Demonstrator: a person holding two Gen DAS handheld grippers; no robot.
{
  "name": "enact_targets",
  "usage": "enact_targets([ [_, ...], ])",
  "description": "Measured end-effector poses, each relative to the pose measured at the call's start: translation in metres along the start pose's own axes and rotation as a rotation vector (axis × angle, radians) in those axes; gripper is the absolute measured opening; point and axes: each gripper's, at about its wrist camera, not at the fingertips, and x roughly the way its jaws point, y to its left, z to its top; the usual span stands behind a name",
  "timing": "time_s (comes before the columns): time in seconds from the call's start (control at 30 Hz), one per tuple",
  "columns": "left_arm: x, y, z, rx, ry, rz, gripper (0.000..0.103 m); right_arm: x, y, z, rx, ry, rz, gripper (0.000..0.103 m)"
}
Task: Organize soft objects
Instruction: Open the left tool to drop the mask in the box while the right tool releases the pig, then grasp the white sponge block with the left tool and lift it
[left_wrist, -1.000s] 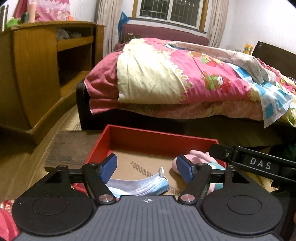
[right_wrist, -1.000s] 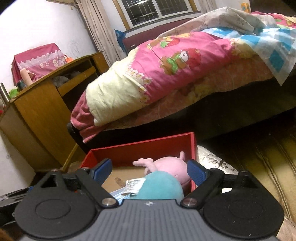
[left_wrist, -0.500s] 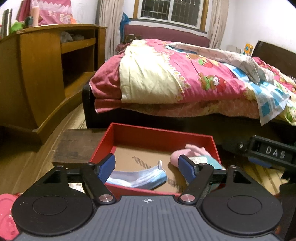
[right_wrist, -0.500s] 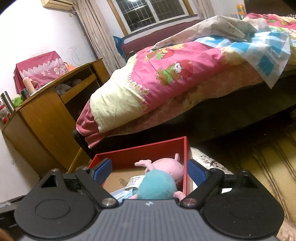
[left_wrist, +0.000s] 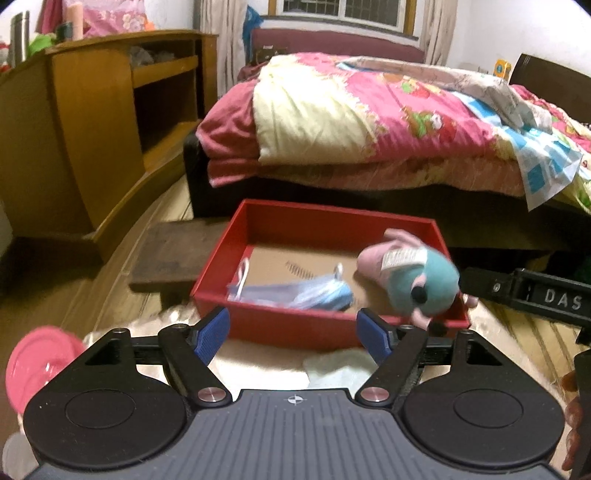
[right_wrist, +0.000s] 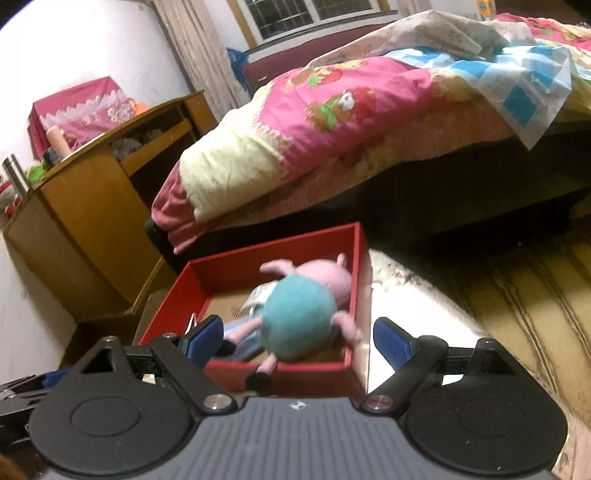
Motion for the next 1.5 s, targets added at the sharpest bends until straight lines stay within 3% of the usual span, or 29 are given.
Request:
enact_targets([
  [0.5, -0.014, 0.015, -0.047, 0.01, 0.119, 0.02, 0.076, -0.013, 0.017, -0.033, -0.05, 0.068, 0.047, 0.067],
  [0.97, -0.003, -0.007, -0.065, 0.216, 0.161, 0.022, 0.078, -0.033, 0.026, -0.062, -0.055, 0.171, 0.125, 0.067],
  [1.2, 0.02, -0.005, -0.071, 0.265, 0.249, 0.019, 0.071, -0.037, 0.021, -0.07, -0.035, 0.221, 0.136, 0.067],
  [1.5, 0.025, 0.002, -0.063, 0.22, 0.297, -0.001, 0.058, -0.036, 0.018, -0.071, -0.005, 0.247, 0.15, 0.067],
])
